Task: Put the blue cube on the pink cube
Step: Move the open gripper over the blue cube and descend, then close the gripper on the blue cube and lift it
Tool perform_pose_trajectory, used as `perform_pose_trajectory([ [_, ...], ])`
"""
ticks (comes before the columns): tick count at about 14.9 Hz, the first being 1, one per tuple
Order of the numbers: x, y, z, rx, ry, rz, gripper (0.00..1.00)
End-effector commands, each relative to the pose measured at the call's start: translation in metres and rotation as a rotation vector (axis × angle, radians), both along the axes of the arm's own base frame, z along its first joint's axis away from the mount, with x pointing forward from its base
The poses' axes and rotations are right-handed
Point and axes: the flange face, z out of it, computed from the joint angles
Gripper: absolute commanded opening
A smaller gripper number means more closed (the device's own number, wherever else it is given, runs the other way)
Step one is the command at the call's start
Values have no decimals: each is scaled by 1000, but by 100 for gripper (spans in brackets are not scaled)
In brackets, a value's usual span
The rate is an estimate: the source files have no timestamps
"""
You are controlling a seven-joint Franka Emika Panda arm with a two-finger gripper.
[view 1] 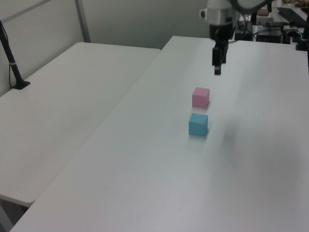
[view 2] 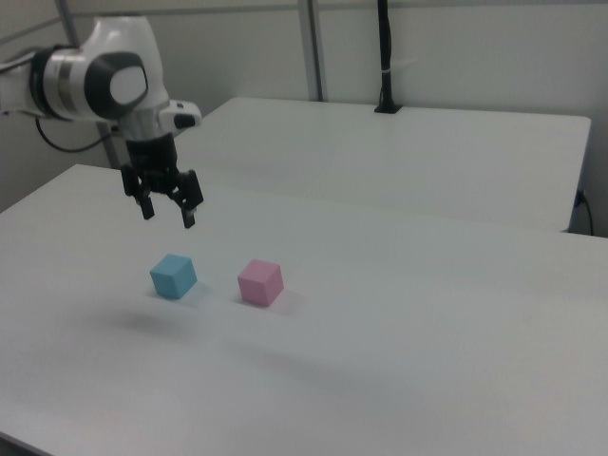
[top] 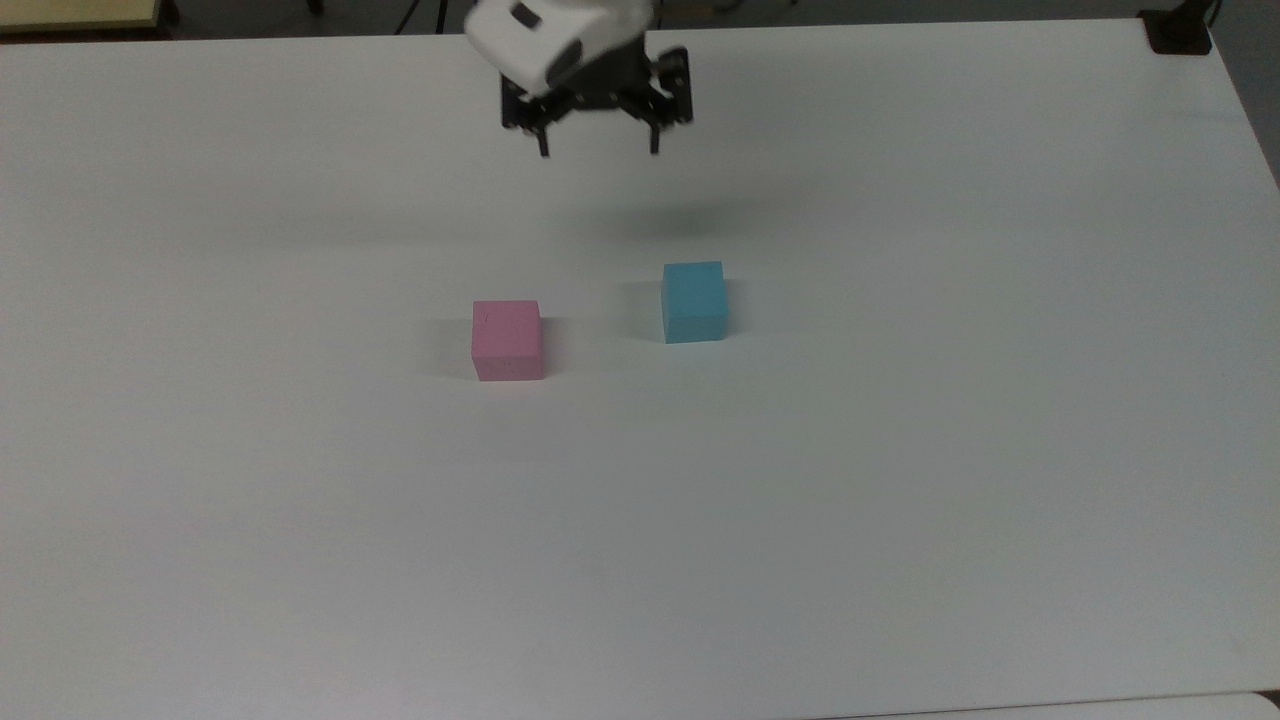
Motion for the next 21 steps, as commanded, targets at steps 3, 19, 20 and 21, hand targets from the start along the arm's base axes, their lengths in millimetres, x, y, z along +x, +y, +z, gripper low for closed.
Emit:
perform_pose_trajectory([
  [3, 24, 53, -102, -12, 21, -45, 100],
  [19, 30, 68, -132, 7, 33, -15, 100],
  [20, 30, 71, -138, 11, 41, -19, 100],
  [21, 31, 75, -145, 12, 38, -19, 100],
])
